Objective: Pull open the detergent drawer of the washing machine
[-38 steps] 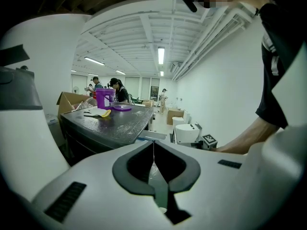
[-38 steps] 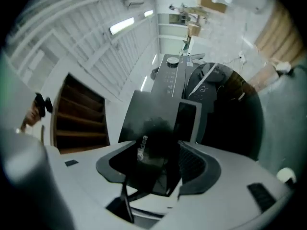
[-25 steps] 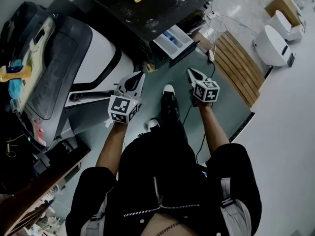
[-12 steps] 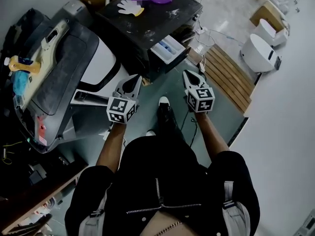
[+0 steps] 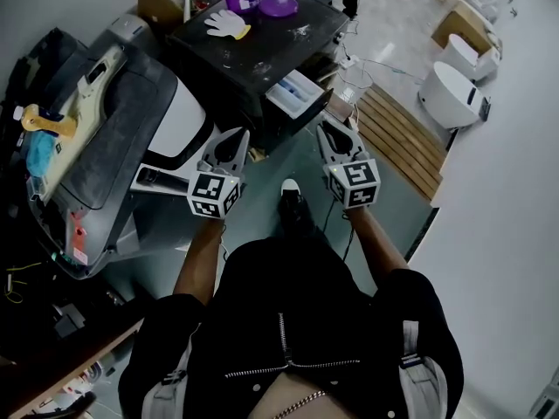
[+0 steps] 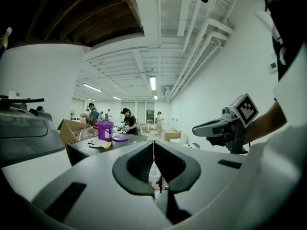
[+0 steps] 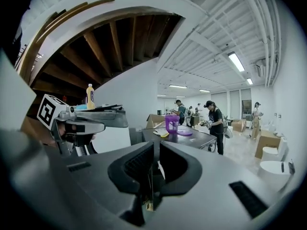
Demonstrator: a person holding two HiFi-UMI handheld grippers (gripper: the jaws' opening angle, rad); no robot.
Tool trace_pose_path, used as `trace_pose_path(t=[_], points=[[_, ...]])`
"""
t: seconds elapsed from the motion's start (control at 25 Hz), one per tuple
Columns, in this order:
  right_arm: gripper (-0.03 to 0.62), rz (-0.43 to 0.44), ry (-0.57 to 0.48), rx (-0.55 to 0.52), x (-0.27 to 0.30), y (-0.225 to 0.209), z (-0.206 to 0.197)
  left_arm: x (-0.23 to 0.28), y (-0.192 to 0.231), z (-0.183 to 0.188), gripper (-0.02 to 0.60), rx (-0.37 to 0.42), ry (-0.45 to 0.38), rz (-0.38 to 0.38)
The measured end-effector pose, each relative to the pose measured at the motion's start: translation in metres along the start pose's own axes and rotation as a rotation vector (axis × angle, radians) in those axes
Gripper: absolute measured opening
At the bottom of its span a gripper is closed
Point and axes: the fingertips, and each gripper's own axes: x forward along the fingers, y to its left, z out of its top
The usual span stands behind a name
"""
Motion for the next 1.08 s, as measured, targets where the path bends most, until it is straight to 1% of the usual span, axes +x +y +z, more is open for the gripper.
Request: trace_pose_path(t=[0.36, 1.08], points=[[0.008, -0.022, -0.03, -0.004, -0.0035, 0.0022, 0.0061, -0.0021, 0.0052, 0.0024, 0.02, -0.005, -0.003, 0.008], [0.008, -0.032, -0.017, 0.013, -0.0059, -0.0021, -0.0016, 0.0006, 0.0033, -0.002, 0.02, -0.014, 0.005, 0.0]])
